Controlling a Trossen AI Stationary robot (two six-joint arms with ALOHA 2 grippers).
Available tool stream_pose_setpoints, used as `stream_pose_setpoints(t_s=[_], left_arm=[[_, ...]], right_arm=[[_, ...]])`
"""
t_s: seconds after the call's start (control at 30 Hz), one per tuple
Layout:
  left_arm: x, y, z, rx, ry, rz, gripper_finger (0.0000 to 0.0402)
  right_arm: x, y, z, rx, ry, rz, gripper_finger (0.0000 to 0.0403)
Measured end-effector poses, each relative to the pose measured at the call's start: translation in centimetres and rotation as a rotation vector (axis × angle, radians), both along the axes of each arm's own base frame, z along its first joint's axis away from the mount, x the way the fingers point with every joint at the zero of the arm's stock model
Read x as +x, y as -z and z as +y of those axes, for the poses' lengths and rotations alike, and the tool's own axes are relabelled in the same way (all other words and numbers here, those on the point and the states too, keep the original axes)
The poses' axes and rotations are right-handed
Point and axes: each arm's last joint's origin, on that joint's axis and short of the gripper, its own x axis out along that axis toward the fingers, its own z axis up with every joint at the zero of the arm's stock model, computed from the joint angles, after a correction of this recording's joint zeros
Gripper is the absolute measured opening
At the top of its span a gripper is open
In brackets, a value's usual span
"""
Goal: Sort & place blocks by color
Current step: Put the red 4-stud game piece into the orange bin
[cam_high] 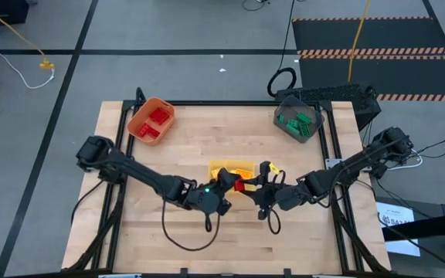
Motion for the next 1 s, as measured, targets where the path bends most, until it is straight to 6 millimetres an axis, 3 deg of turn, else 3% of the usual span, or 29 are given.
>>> stream_pose_setpoints(t_s=[0.6,1.0], left_arm=[[-0.3,-1.1,-2.4,0.089,0.048,-0.087,0.0273],[-0.4,-0.4,-3.7,0.120,0.168,-0.043,0.0273]], right_arm=[[-0.2,0.3,-0.1,0.062,0.024,0.020,0.0104],[0.0,0.3,-0.1,0.084,-0.009,0.021,0.0104]])
